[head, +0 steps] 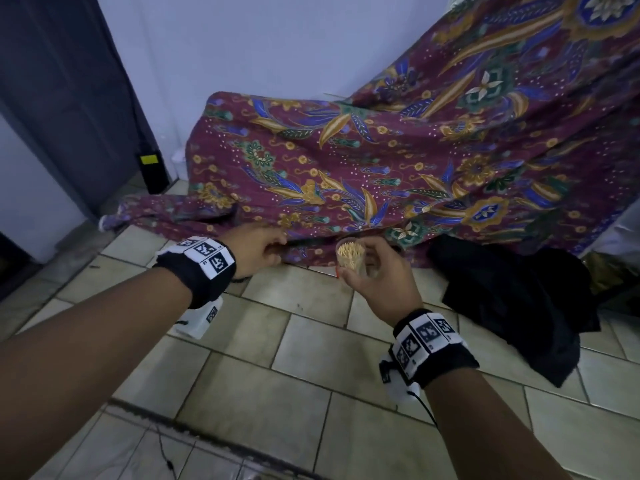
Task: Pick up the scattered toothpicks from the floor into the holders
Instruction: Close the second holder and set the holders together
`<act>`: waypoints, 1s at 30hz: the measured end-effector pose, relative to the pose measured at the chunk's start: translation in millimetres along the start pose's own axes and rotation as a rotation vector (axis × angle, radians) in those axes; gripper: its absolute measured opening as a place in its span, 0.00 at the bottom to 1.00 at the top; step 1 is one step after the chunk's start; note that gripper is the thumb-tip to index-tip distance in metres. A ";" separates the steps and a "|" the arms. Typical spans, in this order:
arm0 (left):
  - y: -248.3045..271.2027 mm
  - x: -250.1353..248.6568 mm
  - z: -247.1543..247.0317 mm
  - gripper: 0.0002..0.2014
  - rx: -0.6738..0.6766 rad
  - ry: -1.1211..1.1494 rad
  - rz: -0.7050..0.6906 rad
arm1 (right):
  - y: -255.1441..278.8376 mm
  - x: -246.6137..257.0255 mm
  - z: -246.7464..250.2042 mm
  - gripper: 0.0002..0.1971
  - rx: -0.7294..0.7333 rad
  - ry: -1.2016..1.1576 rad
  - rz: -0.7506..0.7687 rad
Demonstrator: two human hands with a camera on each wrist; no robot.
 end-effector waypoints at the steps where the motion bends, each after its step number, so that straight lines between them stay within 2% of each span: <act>1: 3.0 10.9 -7.5 0.20 0.047 -0.034 0.019 | -0.4 1.9 -5.0 0.23 0.006 -0.004 0.004; 5: 15.6 44.2 -35.2 0.28 0.136 -0.109 0.047 | -1.4 9.6 -23.4 0.23 0.040 -0.026 0.010; 9: 19.9 57.3 -54.7 0.27 0.173 -0.139 0.030 | -2.0 12.3 -39.4 0.22 0.070 -0.061 0.008; 14: 14.9 57.5 -54.2 0.25 0.174 -0.086 0.025 | 0.0 12.3 -49.1 0.25 0.083 -0.063 -0.001; 17: 14.0 58.3 -49.4 0.23 0.139 -0.069 0.018 | 2.1 12.0 -52.4 0.24 0.094 -0.062 -0.020; 23: 14.9 48.8 -16.2 0.20 -0.046 0.114 0.021 | 2.6 10.6 -54.0 0.22 0.086 -0.055 -0.025; 27: 17.3 26.4 7.1 0.23 -0.089 0.250 -0.055 | 1.8 10.5 -52.0 0.22 0.088 -0.045 -0.017; 30: 18.8 8.2 21.3 0.18 -0.121 0.276 -0.114 | 1.3 13.1 -52.8 0.23 0.082 -0.053 -0.012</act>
Point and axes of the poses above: each hand's wrist, its own y-axis away from the middle knuckle, its own z-axis out of the back of the hand, x = y × z, the point moved 7 cm from there along -y, towards the middle knuckle, and after that the axes turned 4 degrees about -x, right-handed, at the moved point
